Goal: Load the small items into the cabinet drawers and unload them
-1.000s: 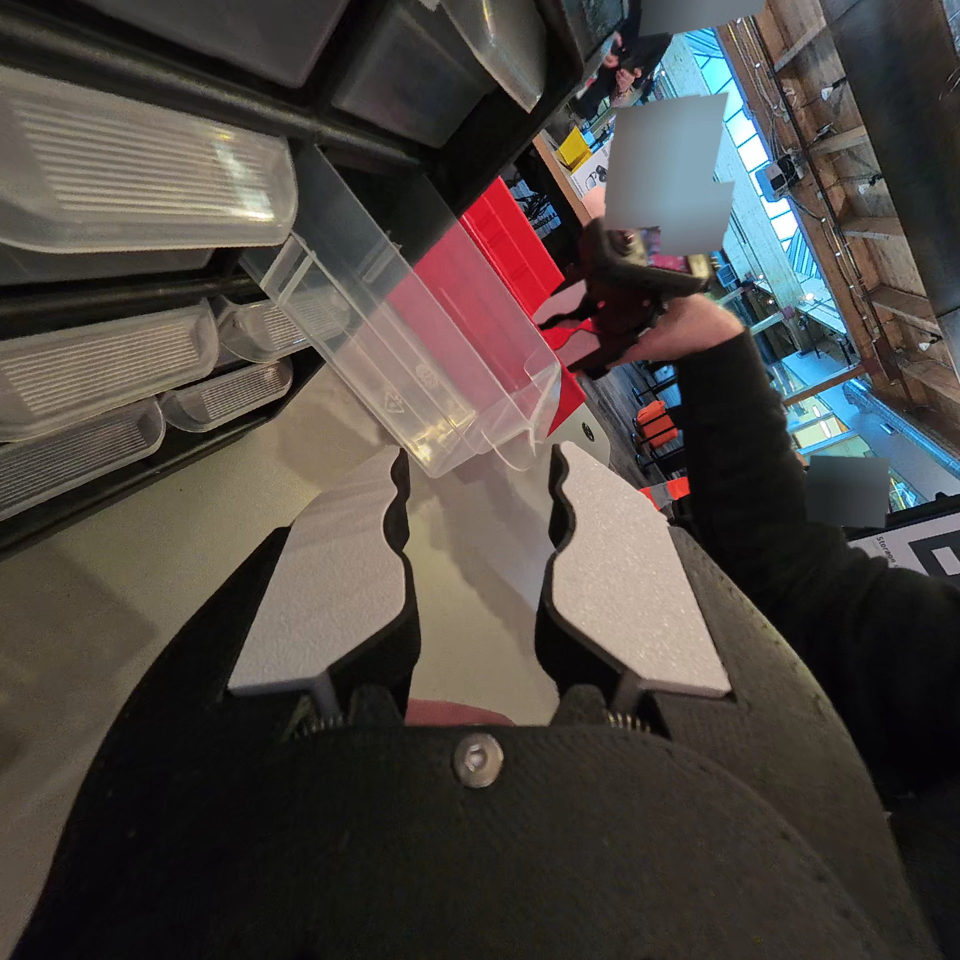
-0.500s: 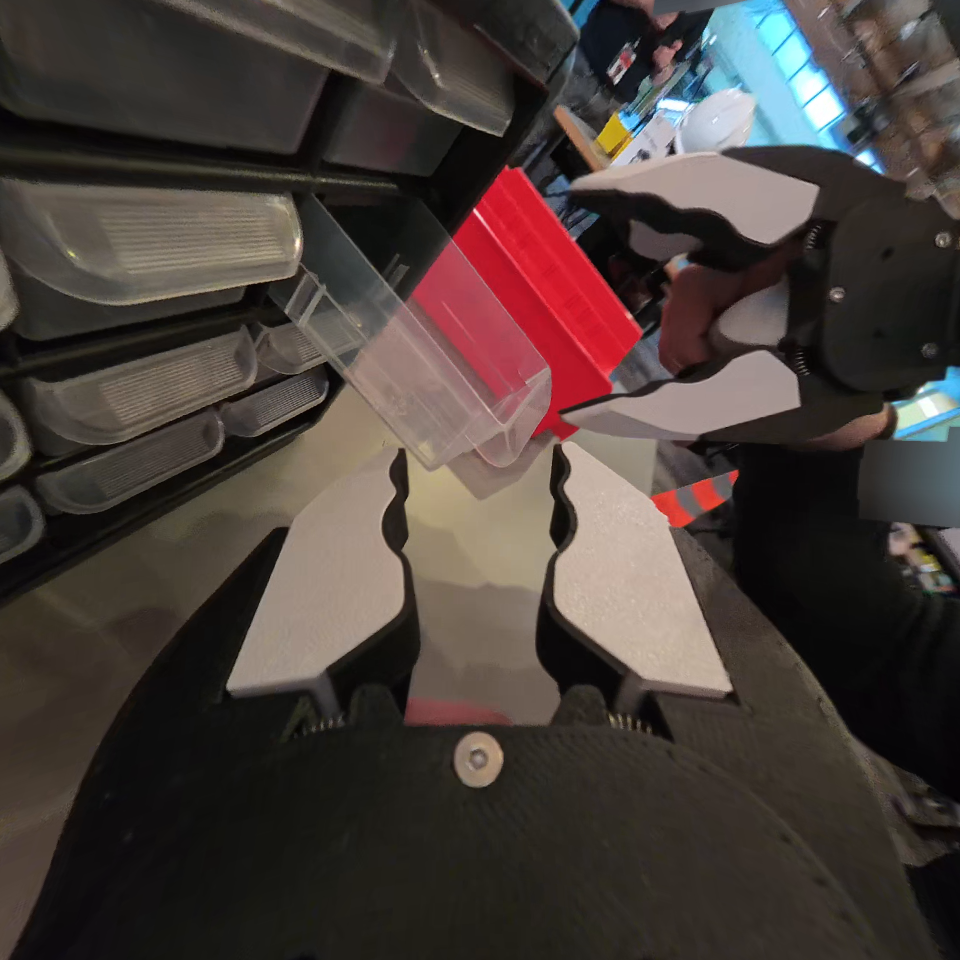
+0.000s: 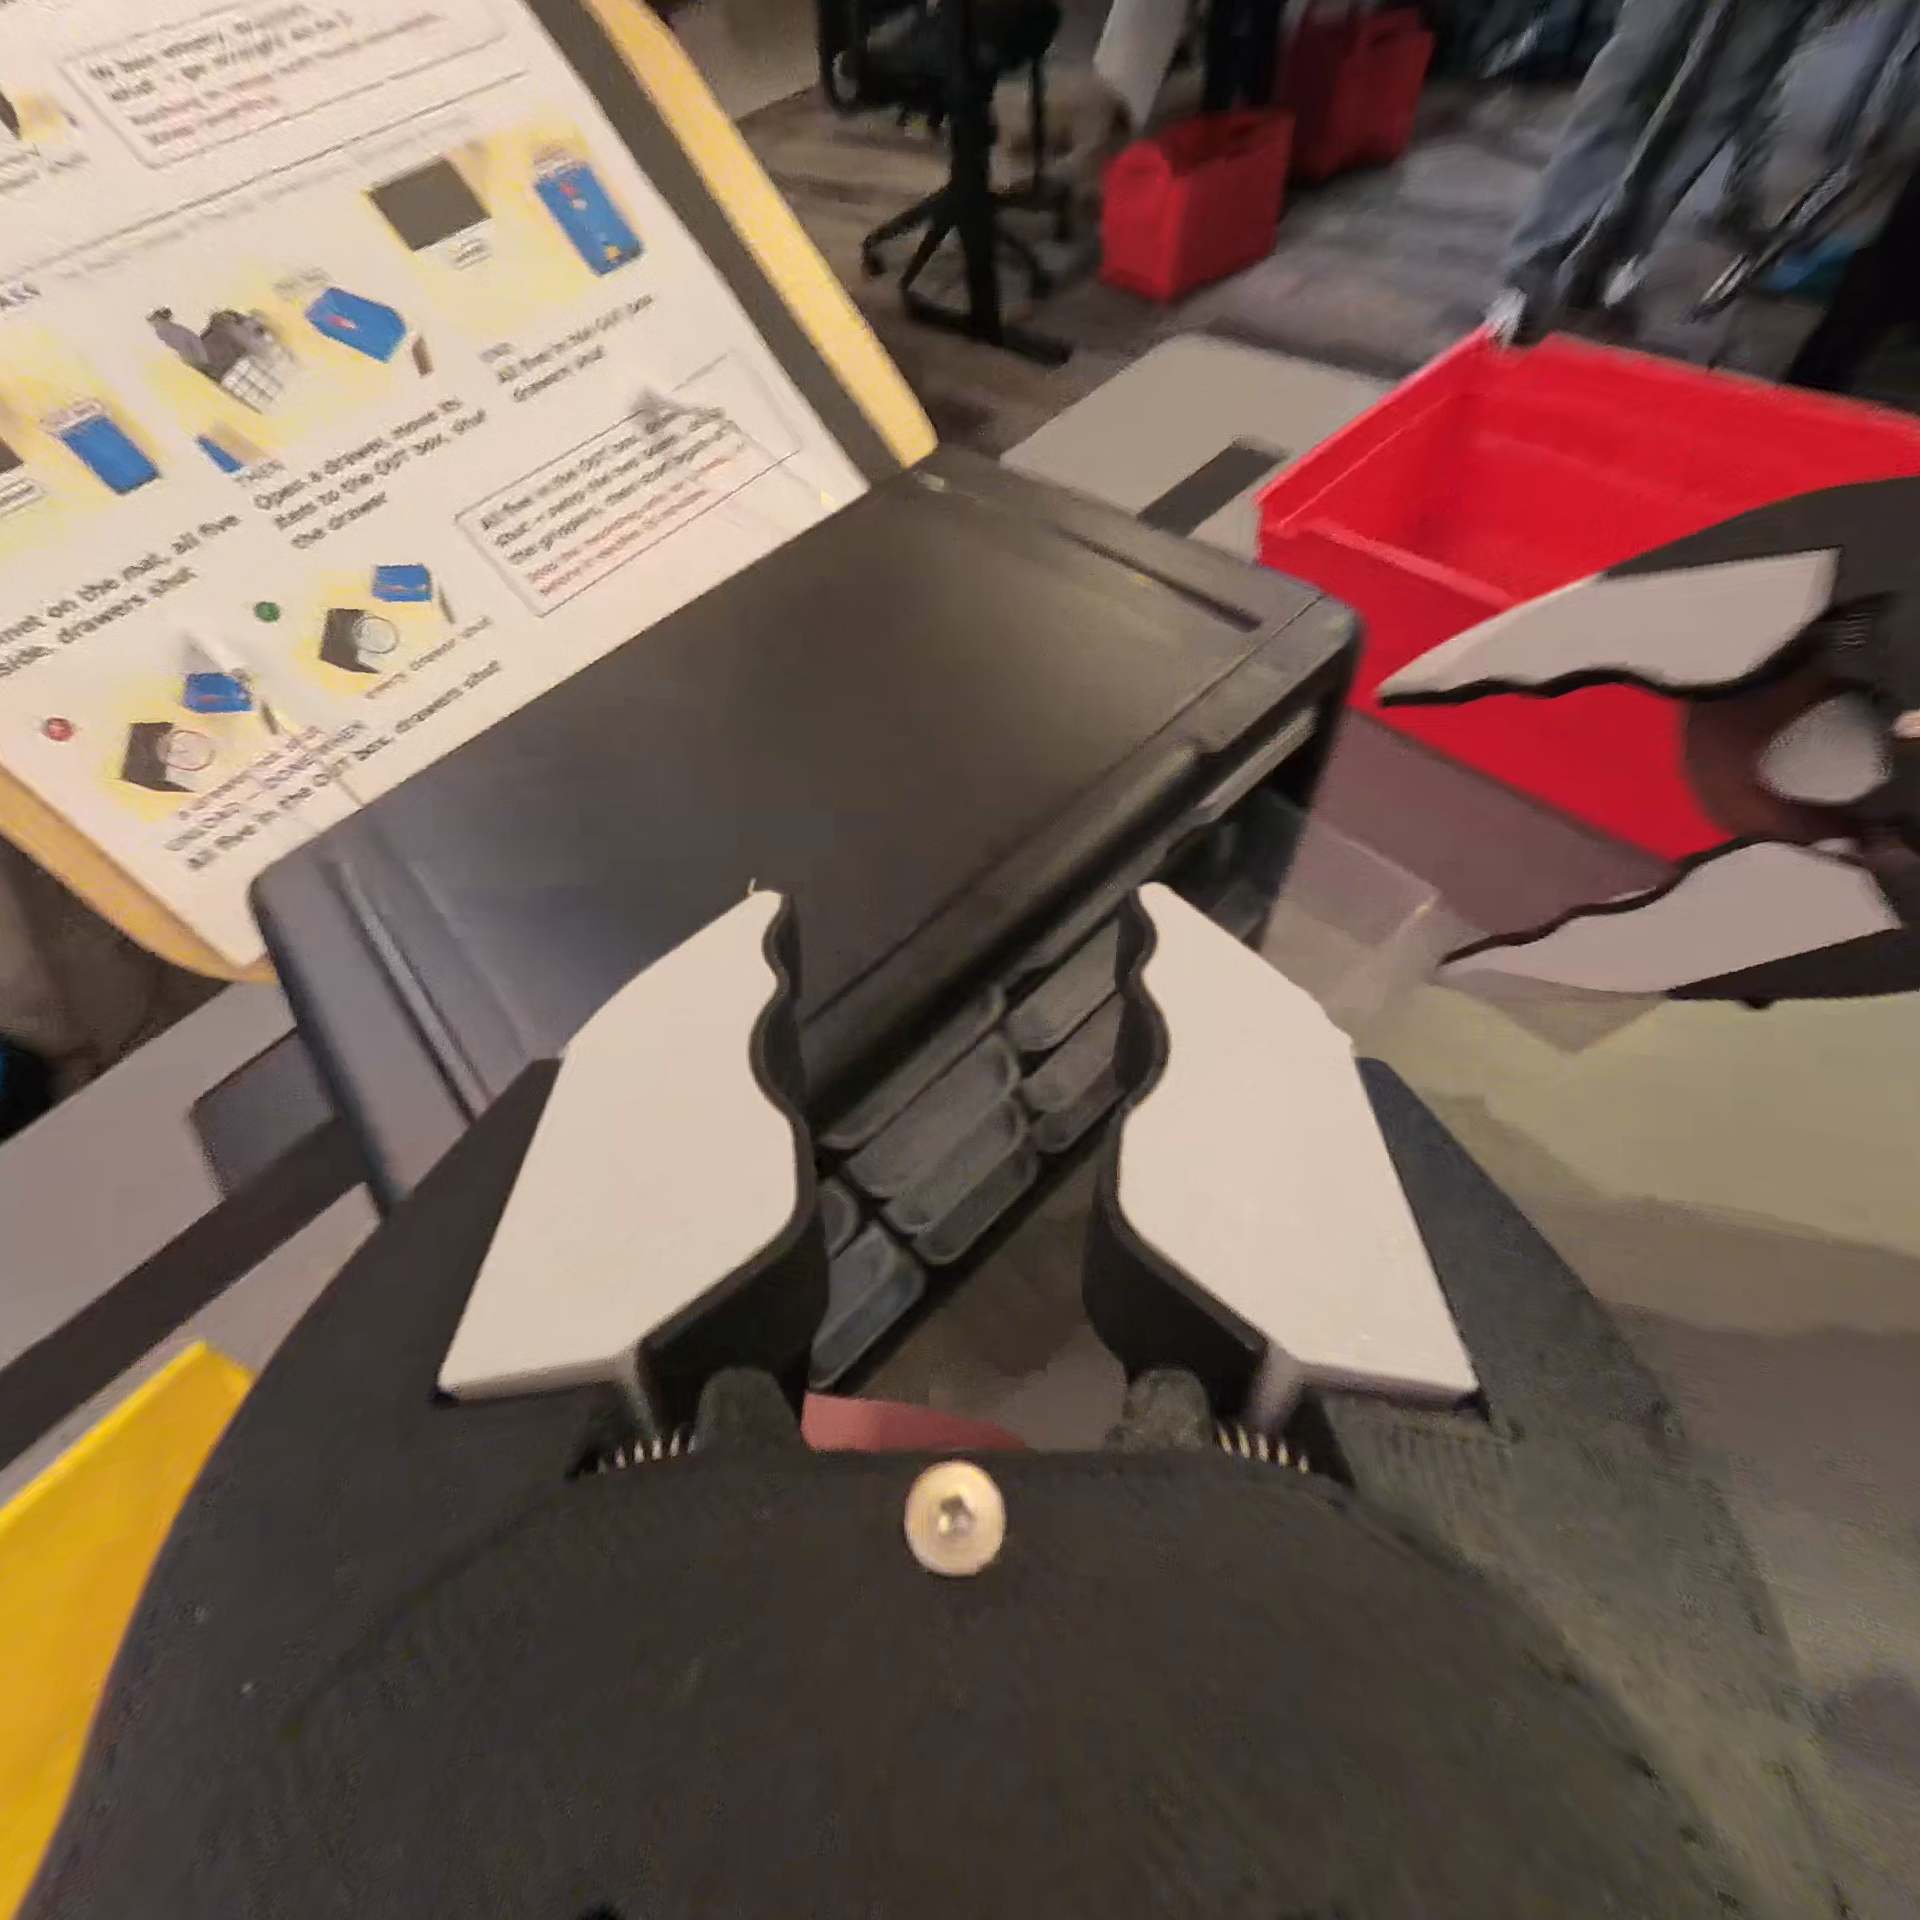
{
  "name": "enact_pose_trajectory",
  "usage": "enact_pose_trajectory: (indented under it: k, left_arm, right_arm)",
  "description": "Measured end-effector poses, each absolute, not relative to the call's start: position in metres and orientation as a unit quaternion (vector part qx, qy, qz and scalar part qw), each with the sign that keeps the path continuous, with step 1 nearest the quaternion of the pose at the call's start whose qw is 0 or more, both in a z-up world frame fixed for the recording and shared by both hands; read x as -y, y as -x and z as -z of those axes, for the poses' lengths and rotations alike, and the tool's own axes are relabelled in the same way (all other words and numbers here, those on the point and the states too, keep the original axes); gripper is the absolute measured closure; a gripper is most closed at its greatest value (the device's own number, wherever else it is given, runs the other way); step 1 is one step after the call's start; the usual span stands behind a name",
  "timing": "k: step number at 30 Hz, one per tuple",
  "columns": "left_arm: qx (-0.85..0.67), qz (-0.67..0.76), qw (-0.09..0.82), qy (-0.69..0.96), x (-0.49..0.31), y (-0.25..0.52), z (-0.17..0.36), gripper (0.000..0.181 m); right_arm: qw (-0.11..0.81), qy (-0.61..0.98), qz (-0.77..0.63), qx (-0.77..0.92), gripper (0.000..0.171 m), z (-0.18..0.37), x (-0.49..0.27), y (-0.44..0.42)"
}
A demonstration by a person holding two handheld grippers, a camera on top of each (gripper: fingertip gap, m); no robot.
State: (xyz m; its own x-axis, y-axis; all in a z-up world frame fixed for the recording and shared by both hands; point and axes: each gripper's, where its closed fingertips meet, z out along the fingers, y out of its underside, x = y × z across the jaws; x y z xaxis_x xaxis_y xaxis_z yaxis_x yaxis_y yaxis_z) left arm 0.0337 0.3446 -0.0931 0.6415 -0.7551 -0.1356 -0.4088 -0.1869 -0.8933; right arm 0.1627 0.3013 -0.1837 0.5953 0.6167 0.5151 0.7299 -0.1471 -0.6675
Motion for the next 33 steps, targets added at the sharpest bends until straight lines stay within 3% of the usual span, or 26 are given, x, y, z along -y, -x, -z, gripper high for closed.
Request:
enact_pose_trajectory:
  k: [4,10,19,23,27,33]
  left_arm:
    - [-0.414,0.095,0.455,0.783,-0.372,-0.027,0.112,0.124]
    - [-0.421,0.145,0.407,0.798,-0.367,-0.037,0.116,0.136]
    - [-0.423,0.160,0.393,0.800,-0.366,-0.038,0.118,0.138]
    - [-0.432,0.140,0.401,0.796,-0.366,-0.039,0.120,0.133]
    - [-0.437,0.121,0.422,0.785,-0.364,-0.036,0.122,0.116]
    - [-0.386,0.142,0.489,0.769,-0.349,0.004,0.098,0.112]
  right_arm:
    - [0.487,0.753,0.061,0.438,0.091,0.182,-0.307,-0.160]
    - [0.491,0.761,0.068,0.419,0.090,0.182,-0.320,-0.163]
    - [0.497,0.791,0.109,0.338,0.092,0.189,-0.358,-0.174]
    - [0.495,0.794,0.119,0.331,0.095,0.195,-0.357,-0.171]
    - [0.500,0.792,0.121,0.327,0.094,0.189,-0.343,-0.172]
    - [0.523,0.780,0.126,0.320,0.099,0.164,-0.305,-0.191]
